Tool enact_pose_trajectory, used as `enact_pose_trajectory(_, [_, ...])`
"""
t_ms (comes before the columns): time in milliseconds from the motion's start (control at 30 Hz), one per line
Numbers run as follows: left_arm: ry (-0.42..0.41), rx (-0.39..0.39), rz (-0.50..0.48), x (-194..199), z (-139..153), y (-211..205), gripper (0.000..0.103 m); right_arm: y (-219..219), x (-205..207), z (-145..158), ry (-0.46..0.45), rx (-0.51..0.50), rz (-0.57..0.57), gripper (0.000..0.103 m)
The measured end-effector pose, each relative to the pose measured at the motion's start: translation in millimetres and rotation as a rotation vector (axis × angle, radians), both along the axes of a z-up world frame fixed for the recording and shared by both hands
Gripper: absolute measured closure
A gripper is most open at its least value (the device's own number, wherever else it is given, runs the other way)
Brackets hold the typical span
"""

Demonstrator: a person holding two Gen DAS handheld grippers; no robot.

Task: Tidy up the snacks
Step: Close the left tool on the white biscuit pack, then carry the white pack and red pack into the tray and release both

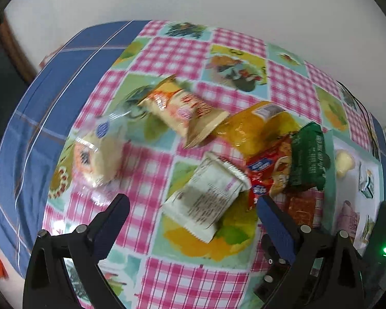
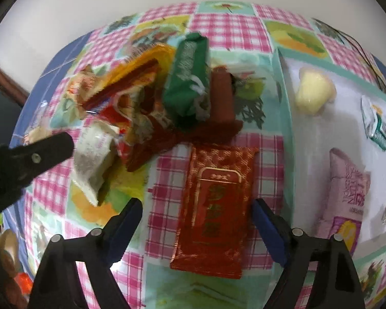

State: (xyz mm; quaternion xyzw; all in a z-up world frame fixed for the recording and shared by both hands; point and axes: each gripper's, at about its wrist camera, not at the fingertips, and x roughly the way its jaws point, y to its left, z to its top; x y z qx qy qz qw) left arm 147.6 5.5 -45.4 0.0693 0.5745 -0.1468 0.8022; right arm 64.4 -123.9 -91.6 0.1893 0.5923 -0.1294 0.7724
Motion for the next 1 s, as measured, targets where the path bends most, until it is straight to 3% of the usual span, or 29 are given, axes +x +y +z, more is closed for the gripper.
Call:
enact_pose_trajectory(200, [0.026, 0.008, -0.044, 4.7, -14.6, -11.9, 0.006, -4.5, 0.5, -1.9, -0.005, -0.031, -0.018, 0.025])
enact_pose_trajectory(267, [0.035, 0.016, -0.05, 7.4, -21.2, -15.3, 0.016, -5.5, 0.6, -0.2, -0.007, -0.041, -0.003, 0.03])
enact_pose_trajectory(433, [0.046, 0.017, -0.068, 11.2, -33.9, -20.0, 0.018, -0.1, 1.7, 0.9, -0.008, -0.051, 0.035, 0.04])
enact_pose_trajectory(533, [0.065, 0.032, -0.062, 15.2, -44.0, -20.3, 0.034, 3.2, 2.2, 0.3, -0.001, -0.075, 0.05, 0.043])
enact_pose_trajectory(567, [0.071, 0.038, -0.06, 15.4, -46.9, -20.5, 0.035, 5.4, 1.7, 0.8, -0.001, -0.079, 0.055, 0.044])
enact_pose_trajectory(800, [0.078, 0.068, -0.067, 10.7, -49.5, -21.5, 0.04, 22.2, -3.1, 0.8, 0.0, -0.094, 0.09, 0.054])
enact_pose_trajectory(1000, [0.093, 0.057, -0.035, 6.4, -40.5, -11.9, 0.046, 27.9, -10.8, 6.0, -0.019, -0.044, 0.096, 0.056])
